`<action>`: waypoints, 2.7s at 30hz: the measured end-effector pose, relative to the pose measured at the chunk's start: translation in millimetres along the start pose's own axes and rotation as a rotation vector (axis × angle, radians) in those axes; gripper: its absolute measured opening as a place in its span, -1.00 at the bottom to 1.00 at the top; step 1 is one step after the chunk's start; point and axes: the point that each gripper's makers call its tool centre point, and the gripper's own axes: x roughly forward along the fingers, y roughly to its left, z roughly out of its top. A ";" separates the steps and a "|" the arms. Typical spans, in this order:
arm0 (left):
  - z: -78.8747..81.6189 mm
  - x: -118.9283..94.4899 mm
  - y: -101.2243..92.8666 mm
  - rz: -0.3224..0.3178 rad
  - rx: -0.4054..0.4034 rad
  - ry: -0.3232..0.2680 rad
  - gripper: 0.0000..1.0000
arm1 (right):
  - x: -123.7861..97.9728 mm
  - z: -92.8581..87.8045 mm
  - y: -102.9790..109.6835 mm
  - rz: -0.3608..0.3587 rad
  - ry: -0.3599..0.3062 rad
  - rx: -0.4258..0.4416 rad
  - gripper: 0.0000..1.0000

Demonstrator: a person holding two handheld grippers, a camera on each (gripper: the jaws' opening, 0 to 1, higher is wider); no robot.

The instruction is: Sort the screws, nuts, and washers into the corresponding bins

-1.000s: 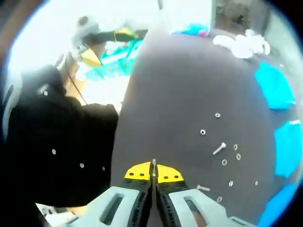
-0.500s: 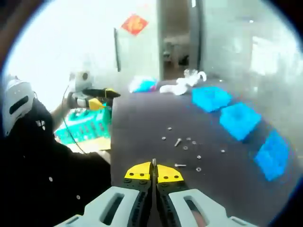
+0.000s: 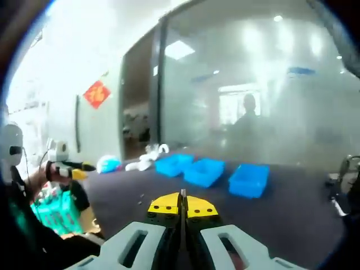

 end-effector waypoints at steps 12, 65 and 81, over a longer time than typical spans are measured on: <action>-0.8 0.4 -1.4 0.003 -0.002 0.001 -0.17 | 9.4 22.9 -28.2 -0.171 -0.121 -0.044 -1.00; 5.9 -20.4 15.3 0.077 -0.012 -0.029 -0.18 | 246.4 41.1 -143.6 -0.275 0.038 -0.049 -0.51; 4.5 -14.4 16.4 0.067 -0.015 -0.029 -0.17 | 182.3 33.5 -58.1 -0.041 -0.009 0.008 -0.43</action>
